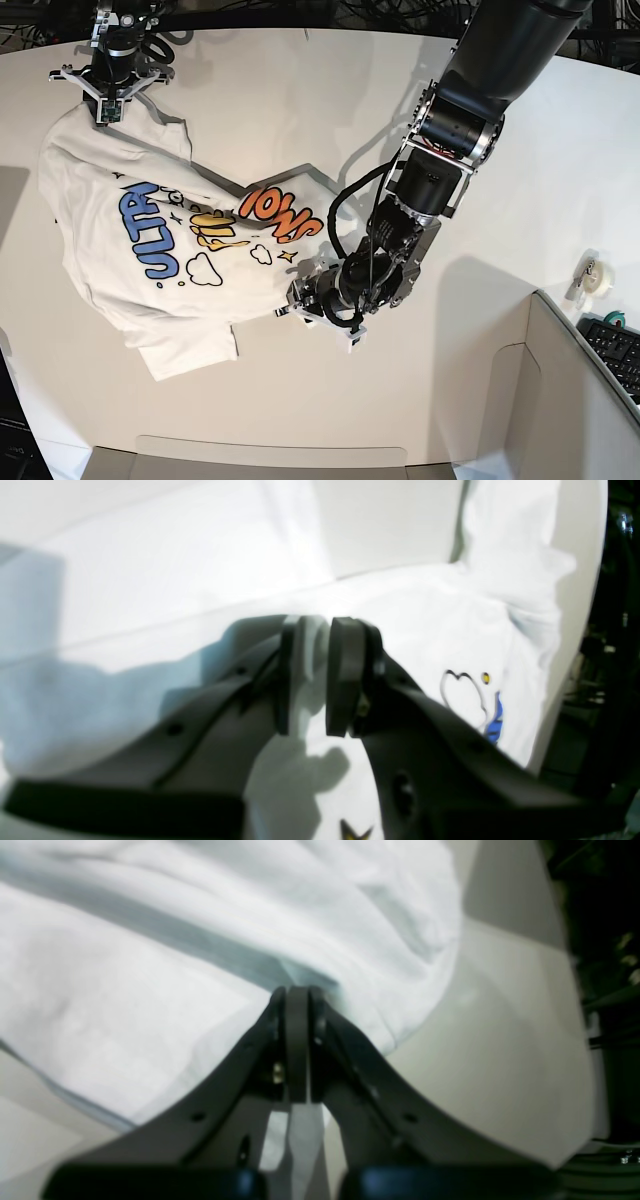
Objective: Layout the t-shirt on the table in an organized manner, then fold the t-shirt properly
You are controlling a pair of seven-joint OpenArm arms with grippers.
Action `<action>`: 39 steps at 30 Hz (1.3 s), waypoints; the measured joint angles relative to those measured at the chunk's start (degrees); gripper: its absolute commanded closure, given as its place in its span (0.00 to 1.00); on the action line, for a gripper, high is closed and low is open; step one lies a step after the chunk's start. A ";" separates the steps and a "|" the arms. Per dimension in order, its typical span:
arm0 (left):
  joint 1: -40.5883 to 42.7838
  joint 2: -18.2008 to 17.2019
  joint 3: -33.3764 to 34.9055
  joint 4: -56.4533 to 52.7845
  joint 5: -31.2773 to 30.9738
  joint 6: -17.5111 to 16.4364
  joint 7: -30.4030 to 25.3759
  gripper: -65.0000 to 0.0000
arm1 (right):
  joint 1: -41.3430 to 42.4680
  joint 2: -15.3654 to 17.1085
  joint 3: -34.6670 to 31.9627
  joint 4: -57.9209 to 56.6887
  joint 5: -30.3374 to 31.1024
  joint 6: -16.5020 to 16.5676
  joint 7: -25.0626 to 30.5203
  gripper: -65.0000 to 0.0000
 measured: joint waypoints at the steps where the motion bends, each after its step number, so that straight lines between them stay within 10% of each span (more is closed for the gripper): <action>1: -0.11 0.07 0.00 0.04 0.26 0.00 -0.02 0.87 | 0.02 0.02 -0.04 -0.37 -0.02 -0.07 0.31 1.00; 18: -2.25 -0.46 0.11 -3.02 0.31 0.42 -4.96 0.87 | -4.59 2.10 -0.17 -1.03 -0.87 -1.31 3.26 1.00; 27: 1.01 -1.77 14.84 -2.01 5.49 -1.25 -14.03 0.87 | -4.59 2.38 -0.76 -0.63 -0.87 -1.33 2.36 1.00; 34: 1.09 -5.27 21.84 -1.49 21.68 11.93 -13.27 0.87 | -4.09 2.36 -0.74 -0.66 -0.87 -1.33 1.86 1.00; 39: -2.82 -9.14 22.23 -2.16 32.74 17.57 -1.18 0.87 | -4.09 2.34 -0.72 -0.63 -0.87 -1.36 1.73 1.00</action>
